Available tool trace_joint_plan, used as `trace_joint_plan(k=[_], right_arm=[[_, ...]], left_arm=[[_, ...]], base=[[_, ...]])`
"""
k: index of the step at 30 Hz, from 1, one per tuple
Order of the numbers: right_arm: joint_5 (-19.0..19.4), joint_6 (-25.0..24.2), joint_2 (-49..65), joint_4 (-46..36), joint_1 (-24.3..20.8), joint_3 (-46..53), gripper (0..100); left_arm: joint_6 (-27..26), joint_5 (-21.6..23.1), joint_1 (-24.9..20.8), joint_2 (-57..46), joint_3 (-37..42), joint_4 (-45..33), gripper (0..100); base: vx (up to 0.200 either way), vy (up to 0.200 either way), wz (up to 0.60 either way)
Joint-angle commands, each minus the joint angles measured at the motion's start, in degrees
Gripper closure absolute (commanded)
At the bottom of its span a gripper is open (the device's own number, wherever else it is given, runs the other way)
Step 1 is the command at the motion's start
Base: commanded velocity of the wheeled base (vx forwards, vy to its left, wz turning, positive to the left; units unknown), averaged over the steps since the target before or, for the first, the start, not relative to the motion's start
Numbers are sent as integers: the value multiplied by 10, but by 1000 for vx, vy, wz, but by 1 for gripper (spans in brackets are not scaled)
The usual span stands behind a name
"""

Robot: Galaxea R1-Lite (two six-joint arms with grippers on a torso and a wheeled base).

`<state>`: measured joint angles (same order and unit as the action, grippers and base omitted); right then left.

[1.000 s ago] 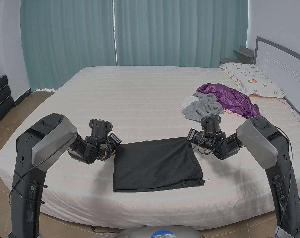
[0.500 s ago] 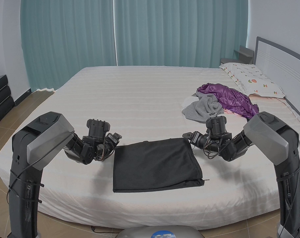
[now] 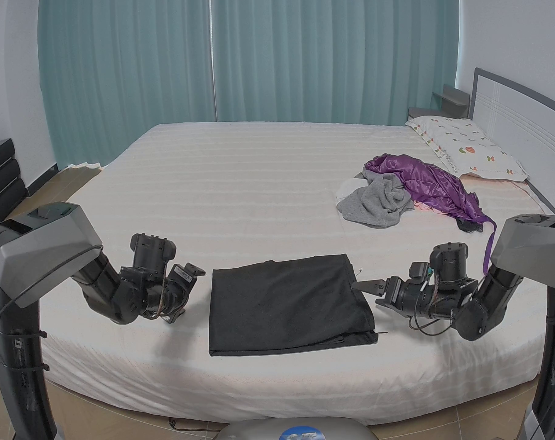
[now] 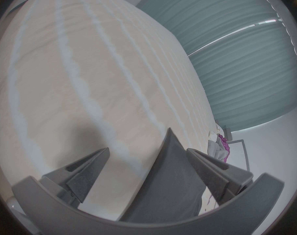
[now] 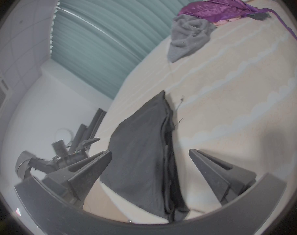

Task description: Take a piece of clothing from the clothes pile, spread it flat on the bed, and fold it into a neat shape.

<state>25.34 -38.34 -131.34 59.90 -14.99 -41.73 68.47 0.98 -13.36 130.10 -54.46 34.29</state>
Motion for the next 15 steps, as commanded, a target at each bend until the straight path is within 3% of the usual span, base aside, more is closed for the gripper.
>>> trace_joint_plan(k=[1,13,14,15], right_arm=[[67,22,6,103,8,116,0],[68,22,-28,132,2,105,0],[68,22,-29,132,2,106,100],[68,22,-27,132,2,109,100]], left_arm=[[38,27,26,-88,128,72,0],[37,28,33,-85,133,75,0],[37,28,34,-85,133,75,0],[37,28,34,-85,133,75,0]], base=[[0,0,0],[0,0,0],[0,0,0],[0,0,0]])
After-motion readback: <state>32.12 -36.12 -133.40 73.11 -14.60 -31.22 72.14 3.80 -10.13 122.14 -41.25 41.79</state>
